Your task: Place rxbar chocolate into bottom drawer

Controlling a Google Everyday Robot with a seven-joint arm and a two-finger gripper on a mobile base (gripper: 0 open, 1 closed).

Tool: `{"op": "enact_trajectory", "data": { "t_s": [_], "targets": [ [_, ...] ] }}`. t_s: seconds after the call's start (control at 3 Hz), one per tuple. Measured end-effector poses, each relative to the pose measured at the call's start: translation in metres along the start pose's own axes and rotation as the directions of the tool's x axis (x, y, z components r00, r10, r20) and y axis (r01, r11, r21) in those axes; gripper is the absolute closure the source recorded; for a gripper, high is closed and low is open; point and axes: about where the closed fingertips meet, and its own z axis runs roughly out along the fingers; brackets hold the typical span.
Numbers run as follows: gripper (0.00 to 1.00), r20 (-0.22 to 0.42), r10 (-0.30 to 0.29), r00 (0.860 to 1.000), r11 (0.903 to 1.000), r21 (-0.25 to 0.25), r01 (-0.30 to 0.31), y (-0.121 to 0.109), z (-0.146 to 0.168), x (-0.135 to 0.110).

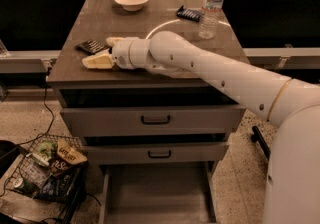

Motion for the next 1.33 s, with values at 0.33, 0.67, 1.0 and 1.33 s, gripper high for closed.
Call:
{"op": "enact_trajectory", "data": {
  "t_s": [0.33,0.67,1.0,1.33],
  "targets": [
    [0.77,0.000,0.000,1.000,1.0000,0.000,0.000,-0.0001,-0.0007,-0.0026],
    [1.00,0.000,0.000,1.000,1.0000,0.000,0.000,0.0001,-0.0009,-0.0039],
    [1.00,0.000,0.000,1.000,1.0000,0.000,0.000,0.0001,-0.0009,-0.0039],
    [1.00,0.000,0.000,1.000,1.0000,0.000,0.000,0.0001,-0.0009,-0.0040]
  ]
}}
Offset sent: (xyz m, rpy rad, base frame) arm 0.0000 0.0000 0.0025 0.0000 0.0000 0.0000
